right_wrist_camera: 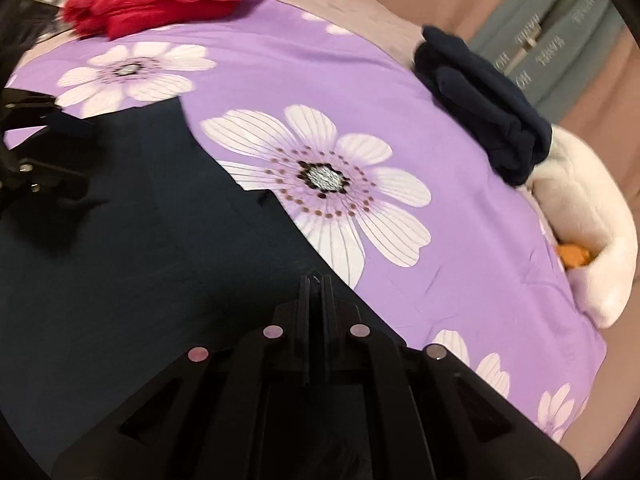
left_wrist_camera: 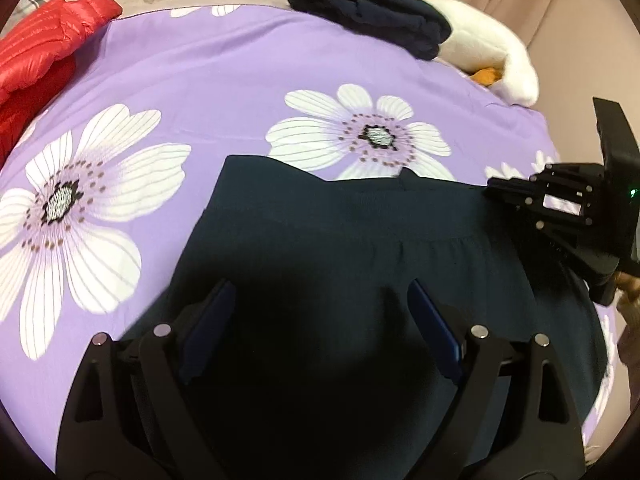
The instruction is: Fold large clothes
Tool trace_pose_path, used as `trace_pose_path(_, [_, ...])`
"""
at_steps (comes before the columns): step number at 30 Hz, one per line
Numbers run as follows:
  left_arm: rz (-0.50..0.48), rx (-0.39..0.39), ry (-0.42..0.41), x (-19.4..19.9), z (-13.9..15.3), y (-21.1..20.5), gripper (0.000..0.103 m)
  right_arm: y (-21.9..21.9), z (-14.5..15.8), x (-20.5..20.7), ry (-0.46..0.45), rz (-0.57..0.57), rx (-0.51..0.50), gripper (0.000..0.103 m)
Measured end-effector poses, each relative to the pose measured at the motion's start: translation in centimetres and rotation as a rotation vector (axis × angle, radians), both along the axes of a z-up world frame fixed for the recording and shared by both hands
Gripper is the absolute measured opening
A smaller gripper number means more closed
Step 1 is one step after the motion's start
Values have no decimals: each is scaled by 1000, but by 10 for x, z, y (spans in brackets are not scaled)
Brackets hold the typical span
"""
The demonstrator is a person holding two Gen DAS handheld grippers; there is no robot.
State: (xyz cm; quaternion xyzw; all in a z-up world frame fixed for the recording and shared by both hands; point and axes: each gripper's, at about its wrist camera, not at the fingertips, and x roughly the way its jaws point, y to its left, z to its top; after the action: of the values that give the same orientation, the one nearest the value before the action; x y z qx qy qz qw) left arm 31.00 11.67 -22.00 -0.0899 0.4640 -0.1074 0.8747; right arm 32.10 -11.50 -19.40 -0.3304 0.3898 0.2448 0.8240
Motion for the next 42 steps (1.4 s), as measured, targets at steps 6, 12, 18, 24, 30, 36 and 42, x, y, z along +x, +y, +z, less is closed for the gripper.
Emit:
trace_pose_path(6, [15, 62, 7, 14, 0, -5, 89, -4, -18, 10, 56, -61, 46, 6])
trace_pose_path(12, [-74, 38, -43, 6, 21, -32, 89, -42, 34, -3, 61, -133, 273, 31])
trace_pose_path(18, [-145, 74, -35, 21, 12, -73, 89, -45, 16, -31, 163, -86, 279, 35])
trace_pose_path(24, [-66, 35, 38, 50, -15, -64, 89, -66, -14, 1, 182, -258, 311, 37])
trace_pose_path(30, [53, 64, 28, 58, 4, -45, 89, -90, 3, 6, 60, -427, 290, 25])
trace_pose_path(36, [-60, 70, -17, 9, 17, -36, 89, -121, 28, -33, 95, -387, 353, 27])
trace_pose_path(42, [-86, 160, 30, -5, -11, -32, 89, -130, -19, -59, 198, -421, 250, 27])
